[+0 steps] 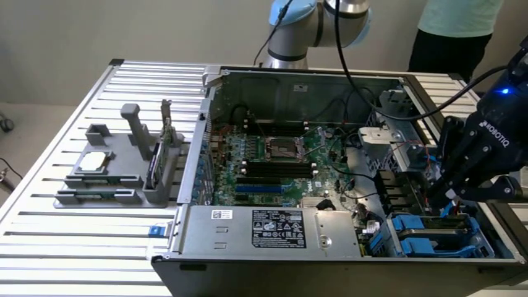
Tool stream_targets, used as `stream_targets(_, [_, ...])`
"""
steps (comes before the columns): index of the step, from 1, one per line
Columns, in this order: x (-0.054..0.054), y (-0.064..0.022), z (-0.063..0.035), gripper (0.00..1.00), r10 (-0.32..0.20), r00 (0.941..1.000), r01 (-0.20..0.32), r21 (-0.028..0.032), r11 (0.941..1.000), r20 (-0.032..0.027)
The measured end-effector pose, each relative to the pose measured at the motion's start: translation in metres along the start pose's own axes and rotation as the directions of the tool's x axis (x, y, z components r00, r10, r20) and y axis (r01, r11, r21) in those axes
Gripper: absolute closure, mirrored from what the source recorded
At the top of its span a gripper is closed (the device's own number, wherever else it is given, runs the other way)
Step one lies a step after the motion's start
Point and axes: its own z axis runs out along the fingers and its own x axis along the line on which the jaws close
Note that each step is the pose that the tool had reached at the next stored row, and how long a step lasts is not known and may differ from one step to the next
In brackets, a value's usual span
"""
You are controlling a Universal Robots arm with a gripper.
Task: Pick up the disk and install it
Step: 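Insert the second disk wire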
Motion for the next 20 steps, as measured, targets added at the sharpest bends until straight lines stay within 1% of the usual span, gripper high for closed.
stream_targets(2, [-0.002,0.0007,0.0018,0.84,0.0,1.0,0.0,0.0011,1.0,-0.0001])
stream_targets(7, [-0.008,0.0025,0.0064,0.84,-0.002,1.0,0.002,0.0014,1.0,-0.0004])
stream_targets(11, [-0.009,0.0058,0.009,0.84,-0.004,1.0,0.004,0.0015,1.0,-0.0019])
stream_targets(16, [-0.01,0.0068,0.0134,0.84,-0.007,1.0,0.007,0.0014,1.0,-0.0053])
stream_targets(20, [-0.01,0.008,0.0146,0.84,-0.011,0.9999,0.011,0.0012,0.9999,-0.0073])
